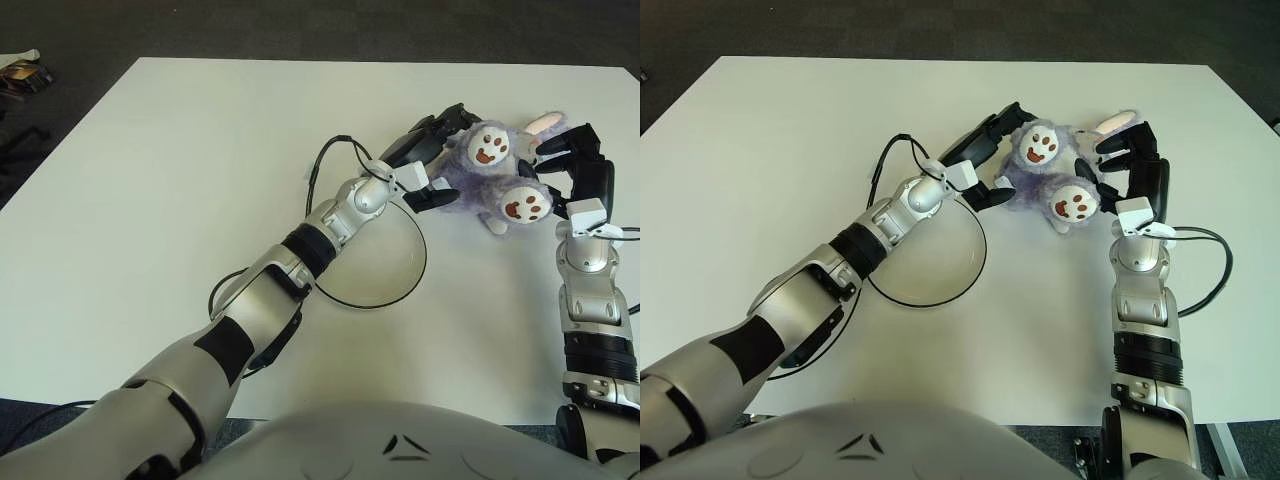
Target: Put the doll into the plate.
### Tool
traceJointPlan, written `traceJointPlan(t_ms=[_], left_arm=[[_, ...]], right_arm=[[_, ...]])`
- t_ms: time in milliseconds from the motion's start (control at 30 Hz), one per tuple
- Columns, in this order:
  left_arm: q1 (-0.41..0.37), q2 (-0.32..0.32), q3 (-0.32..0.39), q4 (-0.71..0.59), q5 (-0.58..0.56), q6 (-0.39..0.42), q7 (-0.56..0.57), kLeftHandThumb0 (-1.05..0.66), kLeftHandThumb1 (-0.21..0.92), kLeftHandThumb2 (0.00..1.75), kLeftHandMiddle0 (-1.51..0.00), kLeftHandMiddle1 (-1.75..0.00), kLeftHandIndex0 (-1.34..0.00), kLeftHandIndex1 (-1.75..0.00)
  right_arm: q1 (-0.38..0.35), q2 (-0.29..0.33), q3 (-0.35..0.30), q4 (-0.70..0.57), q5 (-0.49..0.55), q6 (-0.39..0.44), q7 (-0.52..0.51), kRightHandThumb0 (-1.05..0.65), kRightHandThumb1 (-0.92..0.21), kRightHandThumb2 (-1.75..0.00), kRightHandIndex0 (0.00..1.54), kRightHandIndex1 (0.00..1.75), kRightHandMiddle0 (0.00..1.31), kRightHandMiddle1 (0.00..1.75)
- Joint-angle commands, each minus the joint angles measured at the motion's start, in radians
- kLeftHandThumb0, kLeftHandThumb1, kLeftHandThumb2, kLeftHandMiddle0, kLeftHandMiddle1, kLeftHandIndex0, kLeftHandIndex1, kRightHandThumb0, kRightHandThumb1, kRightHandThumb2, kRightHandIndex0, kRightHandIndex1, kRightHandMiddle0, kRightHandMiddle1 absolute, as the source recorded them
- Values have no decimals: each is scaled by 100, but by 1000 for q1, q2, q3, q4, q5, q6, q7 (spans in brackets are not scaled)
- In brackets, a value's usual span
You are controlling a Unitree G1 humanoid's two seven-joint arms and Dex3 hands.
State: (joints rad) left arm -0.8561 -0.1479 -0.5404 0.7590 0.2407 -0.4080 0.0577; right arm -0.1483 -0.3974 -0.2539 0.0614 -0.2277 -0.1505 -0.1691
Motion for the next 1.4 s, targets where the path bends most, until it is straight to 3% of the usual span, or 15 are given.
traceJointPlan(t_ms=[0,200,400,733,1200,1367], left_arm=[[-79,-245,21,11,-23,-14,21,24,8,146,0,-65,0,-119],[-77,-261,32,16,-36,-11,42,17,10,143,0,-70,-1,-123],[-76,-263,28,12,-25,-6,77,5,14,137,0,-79,-3,-124],[-73,-257,21,3,-18,-17,104,0,16,132,0,-96,-7,-126],[-70,-258,21,-10,-35,-8,100,4,14,133,0,-108,-7,-127],[-68,-271,25,-7,-46,-8,101,12,11,138,0,-107,-5,-126]], right_arm=[[13,-52,20,-37,-58,4,29,0,-56,-97,42,156,35,175],[80,-72,48,-80,-198,51,-4,0,-55,-100,38,161,39,172],[91,-54,48,-92,-153,109,62,-1,-50,-105,41,161,44,171],[26,-56,120,-53,-170,193,143,-1,-42,-120,43,173,42,174],[-39,-88,201,25,-188,166,196,-1,-35,-126,56,175,41,168],[-65,-72,267,-66,-246,286,250,-1,-32,-129,61,175,45,164]])
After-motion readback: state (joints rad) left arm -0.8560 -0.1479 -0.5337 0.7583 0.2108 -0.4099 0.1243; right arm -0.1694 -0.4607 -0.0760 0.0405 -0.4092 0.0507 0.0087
